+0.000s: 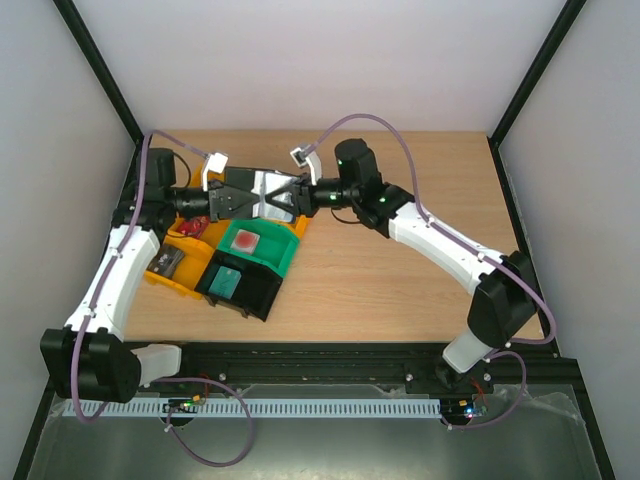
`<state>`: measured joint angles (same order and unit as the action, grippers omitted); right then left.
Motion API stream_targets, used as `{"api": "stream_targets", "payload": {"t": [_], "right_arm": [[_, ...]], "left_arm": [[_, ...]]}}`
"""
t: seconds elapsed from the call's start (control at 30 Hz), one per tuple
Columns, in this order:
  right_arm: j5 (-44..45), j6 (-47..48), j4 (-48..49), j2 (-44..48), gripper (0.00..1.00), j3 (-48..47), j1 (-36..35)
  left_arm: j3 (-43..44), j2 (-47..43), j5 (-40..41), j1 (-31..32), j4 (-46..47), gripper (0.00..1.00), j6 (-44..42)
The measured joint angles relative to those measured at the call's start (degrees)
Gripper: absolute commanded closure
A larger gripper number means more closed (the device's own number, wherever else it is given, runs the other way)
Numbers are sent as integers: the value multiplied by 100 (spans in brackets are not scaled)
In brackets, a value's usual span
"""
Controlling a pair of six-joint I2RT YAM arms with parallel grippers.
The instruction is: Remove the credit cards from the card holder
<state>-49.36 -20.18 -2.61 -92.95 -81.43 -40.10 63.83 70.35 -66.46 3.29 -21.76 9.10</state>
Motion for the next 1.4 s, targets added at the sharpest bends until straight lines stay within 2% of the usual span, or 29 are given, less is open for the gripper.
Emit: {"api": "stream_targets", "payload": {"t": [0.23, 0.4, 0.6, 0.7, 0.8, 0.9, 1.17, 1.33, 1.4], "right_arm": [[-581, -341, 933, 472, 52, 1064, 334], [-940, -450, 1362, 627, 51, 1279, 533], [-1058, -435, 1495, 678, 49, 1279, 527], [-1047, -468, 1631, 678, 40, 1279, 527], [-1016, -446, 1725, 678, 26, 1279, 525], [-1032, -286, 1764, 682, 0, 1279, 525], [-1272, 195, 2028, 1226, 1, 1827, 527], [-1305, 223, 2225, 1287, 0, 1834, 479], [-1274, 247, 2221, 1283, 3, 1827, 444]], "left_arm": [[579, 28, -391, -170, -599, 98, -468], [1045, 37, -522, -186, -1095, 98, -935], [1137, 39, -647, -186, -1563, 98, -1427], [1196, 48, -719, -186, -1856, 98, -1725], [1440, 61, -815, -186, -2358, 98, -2369], [1683, 44, -855, -186, -2909, 98, -3101], [1882, 15, -850, -181, -3668, 98, -3963], [2074, 15, -881, -181, -3838, 98, -4181], [2076, 15, -911, -166, -3901, 98, -4249]]}}
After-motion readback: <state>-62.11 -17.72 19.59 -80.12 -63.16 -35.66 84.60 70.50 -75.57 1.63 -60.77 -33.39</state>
